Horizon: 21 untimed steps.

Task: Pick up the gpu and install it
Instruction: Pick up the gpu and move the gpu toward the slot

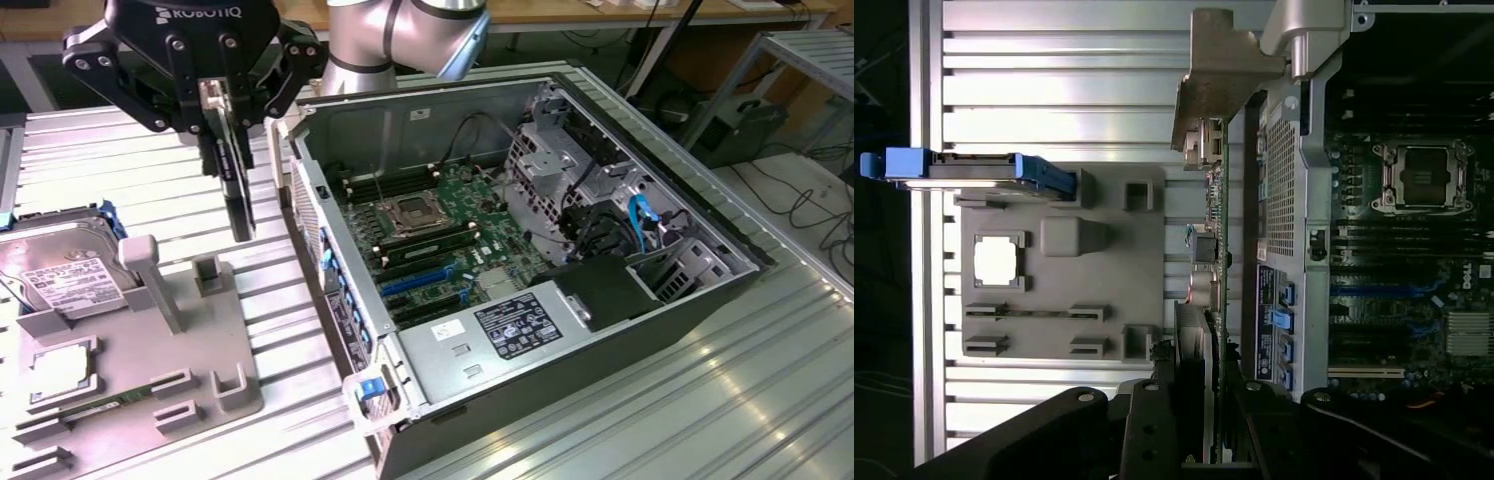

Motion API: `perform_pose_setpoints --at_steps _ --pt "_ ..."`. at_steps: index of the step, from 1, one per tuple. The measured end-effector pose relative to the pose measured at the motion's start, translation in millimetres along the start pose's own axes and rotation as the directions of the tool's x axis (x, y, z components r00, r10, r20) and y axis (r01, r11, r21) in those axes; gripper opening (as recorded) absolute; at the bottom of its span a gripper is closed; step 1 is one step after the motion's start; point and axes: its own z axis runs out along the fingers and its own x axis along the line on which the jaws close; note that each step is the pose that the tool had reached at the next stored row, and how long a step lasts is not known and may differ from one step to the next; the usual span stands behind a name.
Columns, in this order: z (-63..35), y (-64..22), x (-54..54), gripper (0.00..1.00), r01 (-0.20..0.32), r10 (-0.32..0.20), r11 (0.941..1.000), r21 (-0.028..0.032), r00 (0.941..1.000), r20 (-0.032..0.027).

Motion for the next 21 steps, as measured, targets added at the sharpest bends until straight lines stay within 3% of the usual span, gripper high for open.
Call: perform_pose_setpoints --at_steps 21 --pt "1.4 -0.2 -10.1 0.27 0.000 0.000 1.0000 0.0001 1.0000 0.0047"
